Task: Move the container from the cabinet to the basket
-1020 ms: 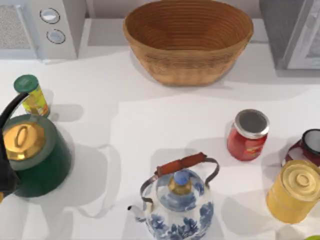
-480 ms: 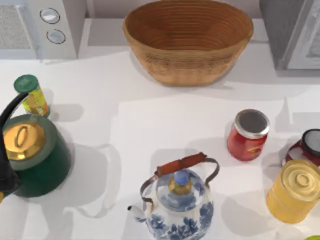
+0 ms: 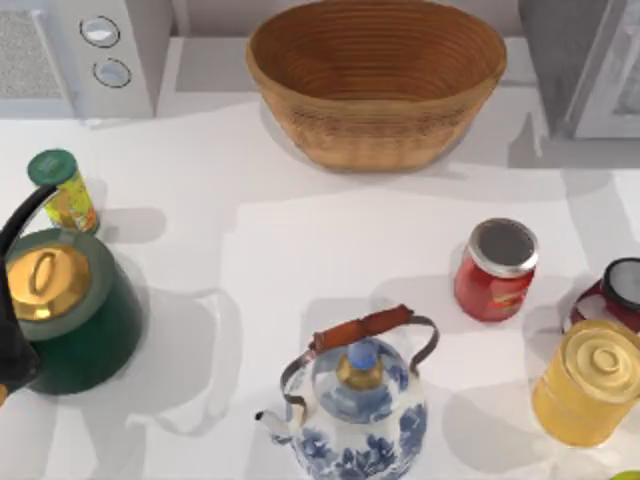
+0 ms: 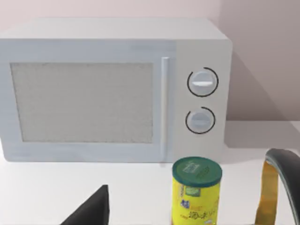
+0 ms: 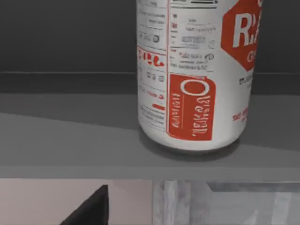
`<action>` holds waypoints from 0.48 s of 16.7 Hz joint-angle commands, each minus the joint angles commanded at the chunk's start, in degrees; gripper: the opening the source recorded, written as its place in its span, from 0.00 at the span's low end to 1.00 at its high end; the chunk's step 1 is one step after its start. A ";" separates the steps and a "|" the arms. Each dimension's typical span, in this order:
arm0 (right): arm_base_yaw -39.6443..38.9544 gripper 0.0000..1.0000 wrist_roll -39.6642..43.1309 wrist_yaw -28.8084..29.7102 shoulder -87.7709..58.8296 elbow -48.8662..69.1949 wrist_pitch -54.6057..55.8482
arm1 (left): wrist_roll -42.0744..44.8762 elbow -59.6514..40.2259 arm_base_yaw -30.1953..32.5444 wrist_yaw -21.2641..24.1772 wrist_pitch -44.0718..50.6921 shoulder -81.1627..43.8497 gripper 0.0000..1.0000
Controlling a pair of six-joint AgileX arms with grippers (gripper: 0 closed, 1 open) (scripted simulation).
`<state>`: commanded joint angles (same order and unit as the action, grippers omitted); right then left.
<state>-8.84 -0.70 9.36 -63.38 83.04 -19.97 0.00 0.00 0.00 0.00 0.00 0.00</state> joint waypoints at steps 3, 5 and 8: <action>-1.05 1.00 -0.17 1.04 -6.96 9.89 -1.98 | 0.00 0.00 0.00 0.00 0.00 0.00 1.00; -1.45 1.00 -0.18 1.59 -10.43 14.20 -3.19 | 0.00 0.00 0.00 0.00 0.00 0.00 1.00; -1.74 1.00 -0.20 1.91 -12.67 16.76 -3.95 | 0.00 0.00 0.00 0.00 0.00 0.00 1.00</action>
<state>-10.58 -0.90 11.27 -76.05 99.80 -23.92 0.00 0.00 0.00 0.00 0.00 0.00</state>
